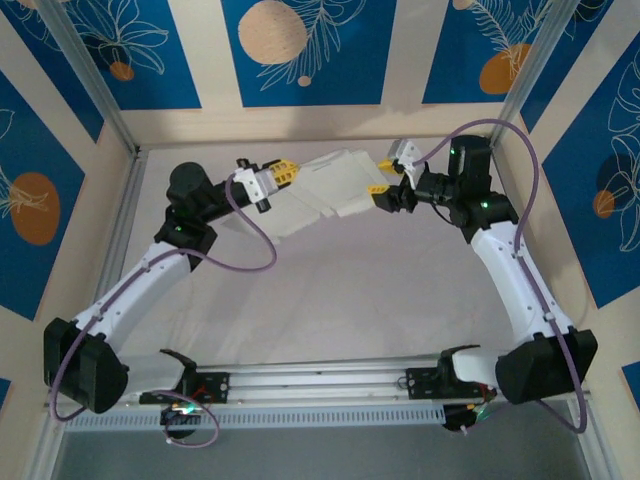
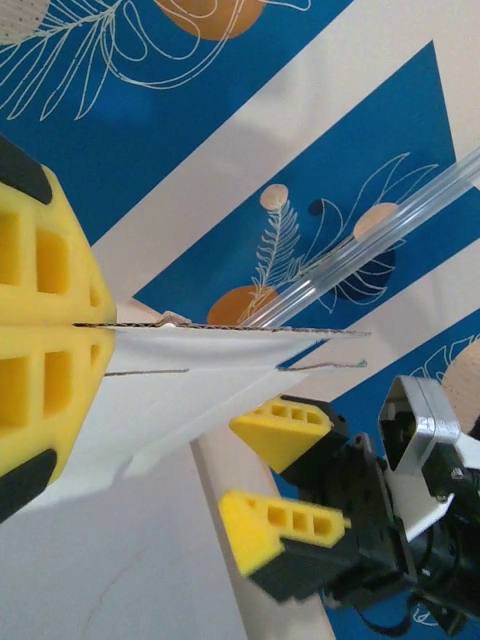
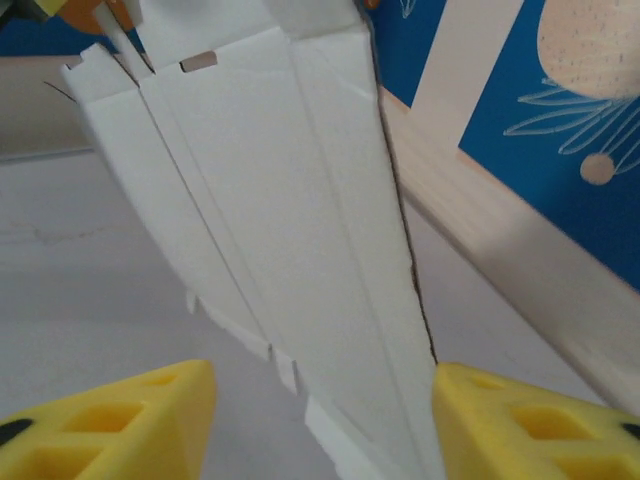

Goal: Fold the paper box

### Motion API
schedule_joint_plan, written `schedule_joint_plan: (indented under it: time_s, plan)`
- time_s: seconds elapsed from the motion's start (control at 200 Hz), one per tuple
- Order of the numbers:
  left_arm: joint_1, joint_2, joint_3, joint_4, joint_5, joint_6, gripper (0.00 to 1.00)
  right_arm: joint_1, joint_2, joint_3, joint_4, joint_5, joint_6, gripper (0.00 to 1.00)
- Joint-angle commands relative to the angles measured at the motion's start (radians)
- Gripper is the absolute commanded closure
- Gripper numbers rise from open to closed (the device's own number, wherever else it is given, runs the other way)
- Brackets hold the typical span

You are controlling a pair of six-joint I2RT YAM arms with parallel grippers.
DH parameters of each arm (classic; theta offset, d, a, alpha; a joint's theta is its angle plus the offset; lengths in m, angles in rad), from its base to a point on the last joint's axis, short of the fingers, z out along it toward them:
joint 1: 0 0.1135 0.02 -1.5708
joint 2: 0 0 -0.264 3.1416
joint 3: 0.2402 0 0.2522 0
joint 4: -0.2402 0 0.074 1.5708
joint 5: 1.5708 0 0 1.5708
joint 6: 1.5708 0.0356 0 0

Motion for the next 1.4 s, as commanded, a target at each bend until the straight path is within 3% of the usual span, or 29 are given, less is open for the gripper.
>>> schedule_joint_plan:
  time_s: [0.0,0.085,0.665,0.955,1.201,1.276,1.396]
  plan:
    - [0.008,-0.039,-0.020,0.076,0.049,-0.049,1.00,0.003,0.017,0.071,-0.044,-0.081,0.007,0.53]
    - [0.014,-0.050,-0.028,0.083,0.051,-0.059,1.00,0.003,0.030,0.086,-0.048,-0.080,0.006,0.57]
    - [0.020,-0.064,-0.042,0.048,0.045,-0.040,1.00,0.024,-0.027,0.068,-0.064,0.102,-0.096,0.56]
    - [0.025,-0.057,-0.046,0.042,0.011,-0.031,1.00,0.030,-0.122,-0.010,-0.031,0.063,-0.077,0.59]
    - [0.027,-0.059,-0.055,0.087,0.040,-0.073,1.00,0.042,-0.090,-0.034,-0.050,0.022,-0.067,0.56]
    - [0.027,-0.061,-0.055,0.083,0.060,-0.079,1.00,0.042,-0.073,-0.026,-0.049,0.034,-0.068,0.58]
    - [0.029,-0.064,-0.058,0.076,0.068,-0.077,1.00,0.039,-0.043,0.014,-0.074,0.015,-0.074,0.71]
